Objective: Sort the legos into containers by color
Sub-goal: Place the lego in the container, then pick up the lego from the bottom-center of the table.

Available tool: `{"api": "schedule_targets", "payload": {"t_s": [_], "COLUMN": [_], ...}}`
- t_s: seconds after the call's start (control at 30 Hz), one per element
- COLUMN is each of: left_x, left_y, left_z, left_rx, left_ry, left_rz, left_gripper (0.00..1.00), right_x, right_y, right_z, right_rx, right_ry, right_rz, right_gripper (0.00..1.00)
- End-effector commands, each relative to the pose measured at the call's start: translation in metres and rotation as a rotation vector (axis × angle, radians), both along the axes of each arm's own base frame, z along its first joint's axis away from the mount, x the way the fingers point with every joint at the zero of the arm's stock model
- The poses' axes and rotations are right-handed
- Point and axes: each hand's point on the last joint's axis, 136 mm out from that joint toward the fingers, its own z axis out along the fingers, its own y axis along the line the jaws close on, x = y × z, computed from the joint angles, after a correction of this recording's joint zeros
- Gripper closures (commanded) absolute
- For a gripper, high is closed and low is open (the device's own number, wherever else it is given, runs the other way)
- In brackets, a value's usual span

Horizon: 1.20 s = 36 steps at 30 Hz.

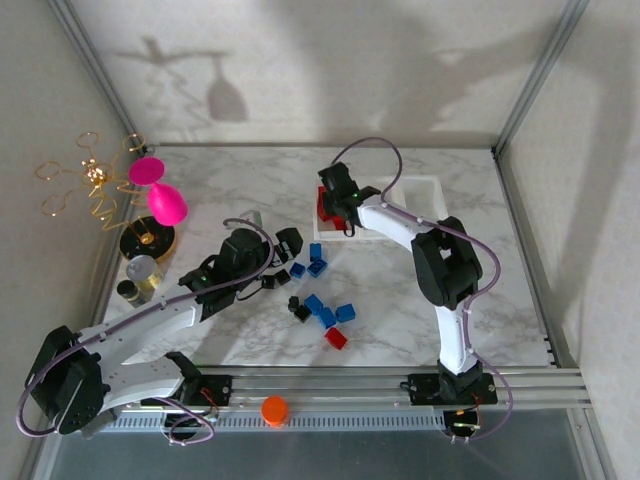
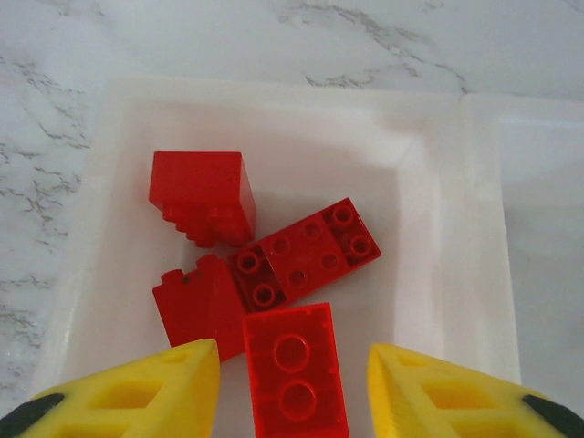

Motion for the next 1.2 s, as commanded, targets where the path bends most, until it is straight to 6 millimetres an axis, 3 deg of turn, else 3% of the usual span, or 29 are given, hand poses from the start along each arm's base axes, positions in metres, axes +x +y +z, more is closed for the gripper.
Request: {"api": "schedule_targets", "payload": {"t_s": [0.0, 0.27, 0.5, 0.53, 0.93, 1.17], "left_x": [0.004, -0.006, -0.020, -0.022, -0.049, -0.060], "left_y": [-0.006, -0.005, -0.006, -0.007, -0.007, 0.009], "left_z": [0.024, 0.023, 0.014, 0.013, -0.012, -0.027], "left_rx": [-0.057, -0.084, -0.087, -0.082, -0.065, -0.047], "left_ry": [-0.049, -0.042, -0.017, -0.015, 0.063, 0.085], "left_rz": [-0.019, -0.027, -0.048, -0.053, -0.084, -0.040], "left_gripper": [0.01, 0.00, 0.00, 0.01, 0.00, 0.00], "right_x": [-0.004, -0.054, -0.108, -0.122, -0.235, -0.305], "right_y": [0.002, 0.006, -0.012, -0.006, -0.020, -0.011], "right_z": [0.034, 0.059, 0.062, 0.063, 0.038, 0.005], "right_rx": [0.025, 0.138, 0.137, 0.135, 0.132, 0.202], "right_ry": [-0.055, -0.026, 0.004, 0.009, 0.143, 0.264], "right_rz": [0.023, 0.127, 0.187, 0.222, 0.393, 0.503], "right_gripper": [0.52, 0.47, 0.42, 0.41, 0.30, 0.27]}}
